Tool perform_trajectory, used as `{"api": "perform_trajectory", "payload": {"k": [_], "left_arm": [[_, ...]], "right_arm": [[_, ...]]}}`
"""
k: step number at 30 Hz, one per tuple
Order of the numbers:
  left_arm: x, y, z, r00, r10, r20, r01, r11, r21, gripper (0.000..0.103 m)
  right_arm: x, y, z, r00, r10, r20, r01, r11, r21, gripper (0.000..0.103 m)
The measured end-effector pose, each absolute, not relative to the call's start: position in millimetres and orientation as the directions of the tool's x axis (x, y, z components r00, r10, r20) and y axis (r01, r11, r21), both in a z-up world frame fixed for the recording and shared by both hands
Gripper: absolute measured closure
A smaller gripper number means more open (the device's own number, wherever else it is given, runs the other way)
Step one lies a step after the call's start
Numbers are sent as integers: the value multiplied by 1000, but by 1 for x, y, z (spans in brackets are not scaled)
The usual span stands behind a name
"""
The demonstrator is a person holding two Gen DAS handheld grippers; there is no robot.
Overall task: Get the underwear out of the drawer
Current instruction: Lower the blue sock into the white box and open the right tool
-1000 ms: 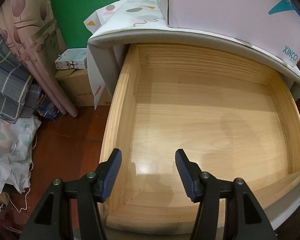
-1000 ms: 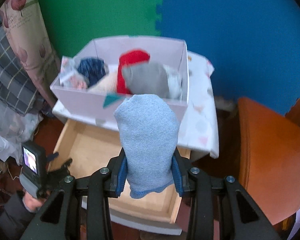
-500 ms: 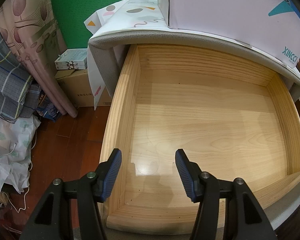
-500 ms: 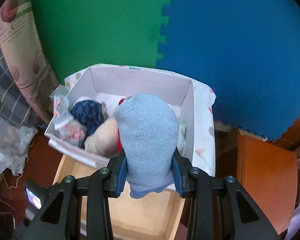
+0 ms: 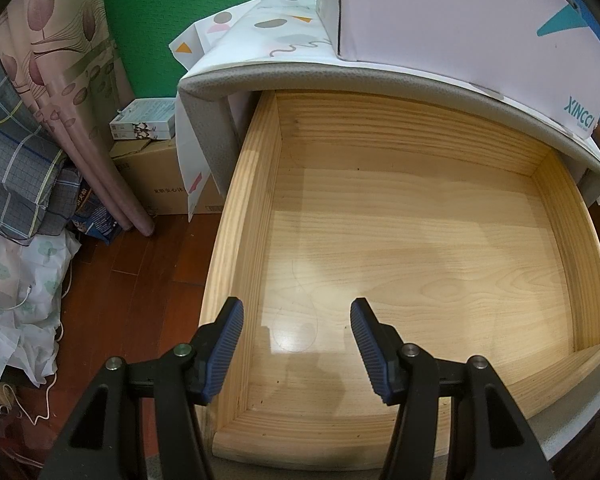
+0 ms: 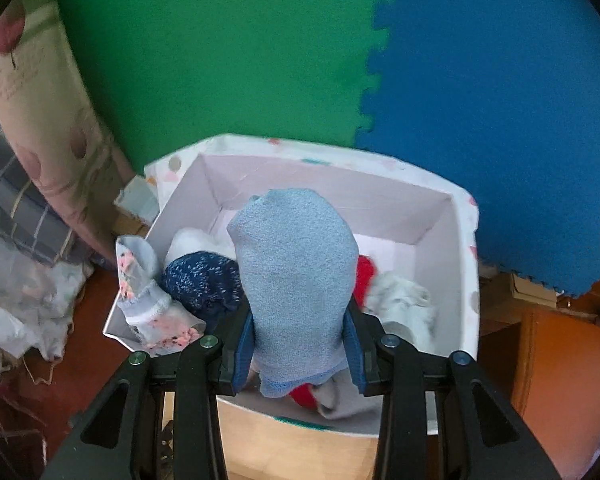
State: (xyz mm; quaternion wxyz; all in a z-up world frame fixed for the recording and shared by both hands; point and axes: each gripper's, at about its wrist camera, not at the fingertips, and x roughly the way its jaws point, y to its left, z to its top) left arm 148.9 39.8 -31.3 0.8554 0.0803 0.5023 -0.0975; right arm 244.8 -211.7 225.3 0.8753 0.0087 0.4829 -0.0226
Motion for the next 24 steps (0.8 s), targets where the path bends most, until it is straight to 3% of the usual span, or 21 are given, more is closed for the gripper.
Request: {"api": "perform_trajectory", "payload": {"k": [4, 11, 15, 19, 21, 24], "left_arm": [[150, 40, -30, 480, -88, -873, 246, 968, 38, 46], [149, 40, -29, 493, -92, -865, 248, 968, 39, 46], [148, 40, -29, 497, -88, -863, 250, 967, 45, 46], [147, 39, -29, 498, -89, -863, 250, 967, 44, 46], [147, 40, -29, 497, -89, -863, 250, 967, 44, 46], [147, 40, -29, 497, -89, -863, 250, 967, 45, 46]], "right_arm": [[259, -208, 196, 482, -40, -875, 66, 998, -9, 66], [274, -207, 166, 454, -191, -871, 107, 981, -159, 60], [268, -212, 162, 493, -188, -849, 112, 982, -152, 57], [259, -214, 174, 534, -161, -830, 90, 987, -134, 47], [254, -216, 184, 559, -146, -816, 91, 989, -115, 35], [241, -217, 200, 592, -136, -794, 100, 990, -95, 33]]}}
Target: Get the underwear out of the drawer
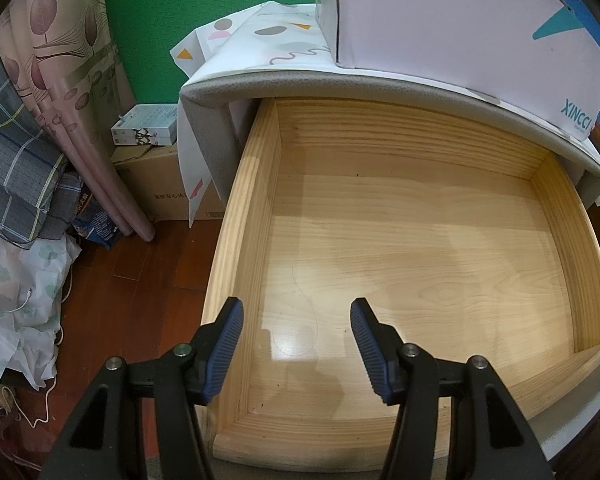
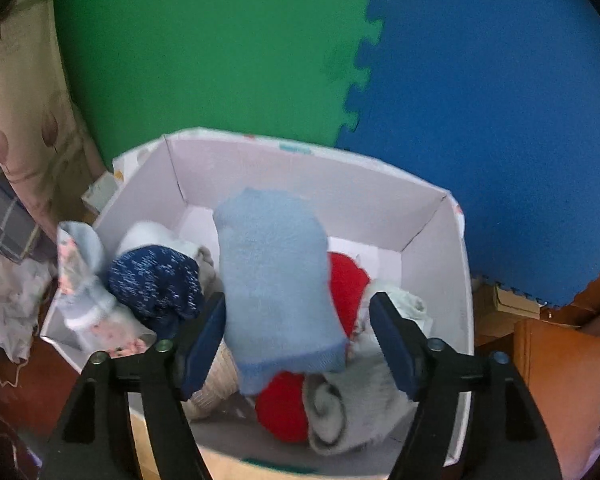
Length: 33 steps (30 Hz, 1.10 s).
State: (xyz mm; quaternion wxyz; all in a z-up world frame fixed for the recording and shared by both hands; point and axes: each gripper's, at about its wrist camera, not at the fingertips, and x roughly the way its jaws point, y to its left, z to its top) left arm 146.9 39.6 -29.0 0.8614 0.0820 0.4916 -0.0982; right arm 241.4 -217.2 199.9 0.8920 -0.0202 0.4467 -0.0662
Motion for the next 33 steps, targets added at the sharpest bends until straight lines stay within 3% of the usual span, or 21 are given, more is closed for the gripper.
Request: {"api": "perform_trajectory", "payload": {"k": [7, 12, 17, 24, 33], "left_arm": [[147, 39, -28, 500, -87, -861, 251, 967, 48, 46], [143, 35, -25, 519, -84, -850, 269, 961, 70, 46], [138, 34, -18, 541, -95, -835, 274, 959, 68, 46], [126, 26, -9, 581, -87, -809, 291, 951, 106, 46], [103, 21, -1, 603, -79, -794, 267, 958, 108, 46]], "right_arm": [[179, -226, 234, 676, -89, -731, 99, 995, -30, 24], [115, -228, 228, 717, -74, -693, 105, 995, 2, 17], [62, -223, 185, 722, -102, -685, 129, 992, -11, 15], [27, -226, 93, 646, -89, -758, 151, 988, 13, 15], [2, -217, 44, 643, -108, -758, 151, 988, -12, 8]]}}
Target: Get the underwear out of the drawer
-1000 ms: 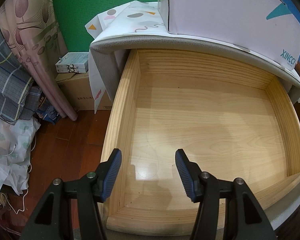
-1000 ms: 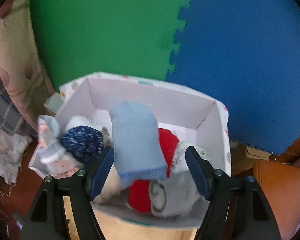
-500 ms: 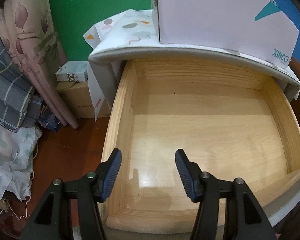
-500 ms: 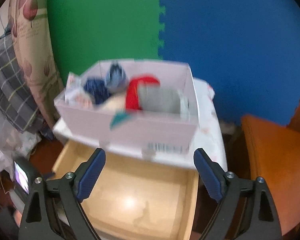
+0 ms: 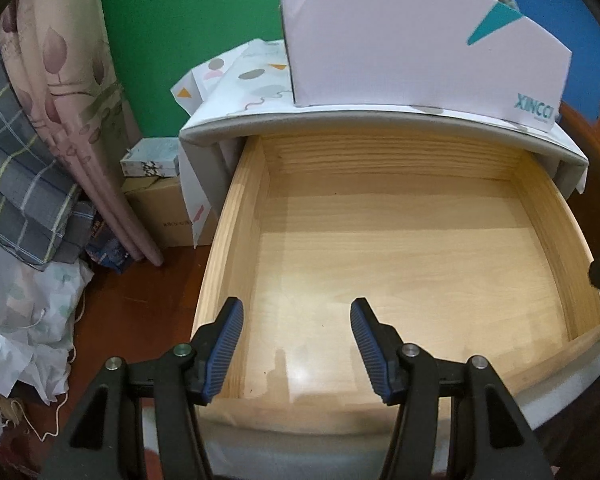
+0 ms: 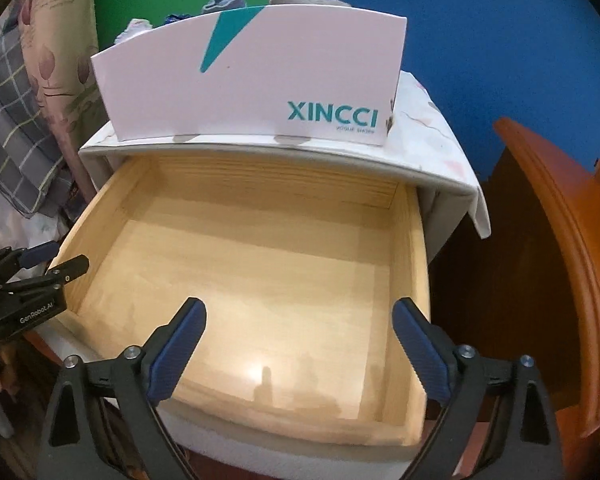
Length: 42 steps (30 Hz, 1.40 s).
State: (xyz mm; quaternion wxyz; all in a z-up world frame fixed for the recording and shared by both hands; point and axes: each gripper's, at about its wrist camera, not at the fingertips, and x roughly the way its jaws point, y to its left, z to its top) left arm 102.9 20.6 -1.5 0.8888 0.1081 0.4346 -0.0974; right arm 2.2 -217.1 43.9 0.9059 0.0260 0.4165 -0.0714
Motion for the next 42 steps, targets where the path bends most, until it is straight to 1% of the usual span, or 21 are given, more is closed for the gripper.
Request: {"api": "perform_trajectory", "payload": {"k": [2, 4, 7, 10, 12, 15, 19, 28, 42], "left_arm": [[95, 19, -1, 610, -86, -788, 269, 958, 104, 46], [88, 16, -2, 608, -89, -789, 276, 955, 105, 46], [79, 11, -4, 609, -83, -789, 285, 951, 120, 46], [72, 8, -5, 610, -90, -787, 284, 952, 112, 46], [67, 11, -3, 619, -90, -780, 268, 958, 103, 45], [63, 16, -2, 617, -102, -780, 254, 964, 76, 45], [61, 13, -2, 629, -94, -771, 259, 961, 94, 45], [60, 10, -2, 650, -85, -755, 264, 957, 120, 45], [61, 7, -3, 668, -77, -740, 269, 952, 144, 45]], "right_arm": [[-3, -212, 38, 654, -125, -746, 166, 986, -19, 7], [-7, -204, 40, 677, -125, -725, 162, 987, -19, 3], [-13, -192, 42, 712, -135, -689, 154, 987, -34, 2], [-16, -187, 42, 726, -107, -679, 146, 989, 0, 1], [-19, -184, 41, 729, -121, -674, 155, 988, -9, 1], [-20, -183, 38, 718, -139, -682, 170, 985, -21, 1], [-21, -177, 39, 723, -158, -673, 175, 984, -43, 1], [-17, -169, 32, 704, -173, -689, 165, 983, -79, 1], [-11, -180, 20, 676, -164, -718, 192, 981, -43, 1]]}}
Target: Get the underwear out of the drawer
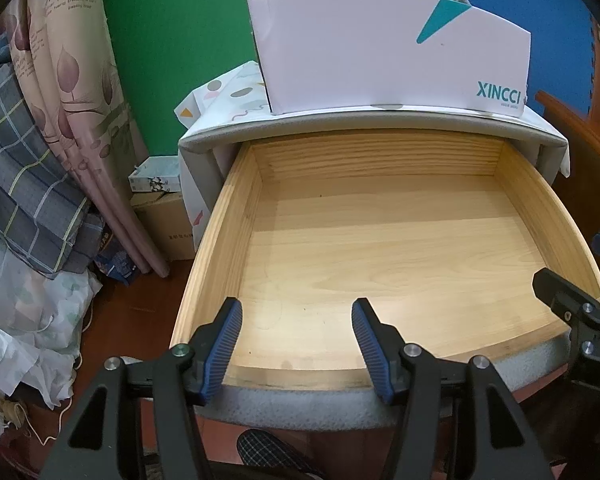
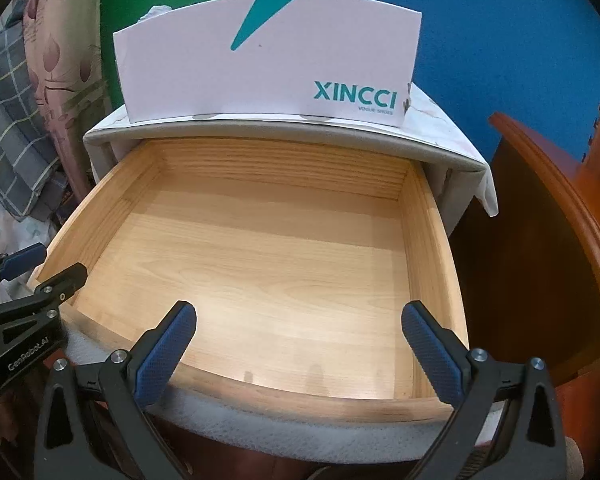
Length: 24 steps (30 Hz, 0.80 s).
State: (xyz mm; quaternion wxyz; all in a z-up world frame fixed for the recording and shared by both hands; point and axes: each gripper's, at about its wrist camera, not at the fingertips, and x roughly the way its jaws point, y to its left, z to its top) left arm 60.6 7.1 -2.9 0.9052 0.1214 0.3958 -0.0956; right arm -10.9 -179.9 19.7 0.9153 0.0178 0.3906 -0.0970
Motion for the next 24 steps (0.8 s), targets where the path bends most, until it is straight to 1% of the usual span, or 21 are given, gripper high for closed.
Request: {"api": "perform_trajectory", "payload": {"k": [9, 24], "left_arm": [[55, 4, 1, 681, -106, -725, 295, 945, 139, 45], [53, 2, 2, 683, -111, -722, 308, 940, 147, 45]], "right_arm": [[-10, -184, 15, 670, -171, -723, 194, 980, -52, 1], [-9, -180, 14, 665, -179, -725, 182, 980, -74, 1]]}}
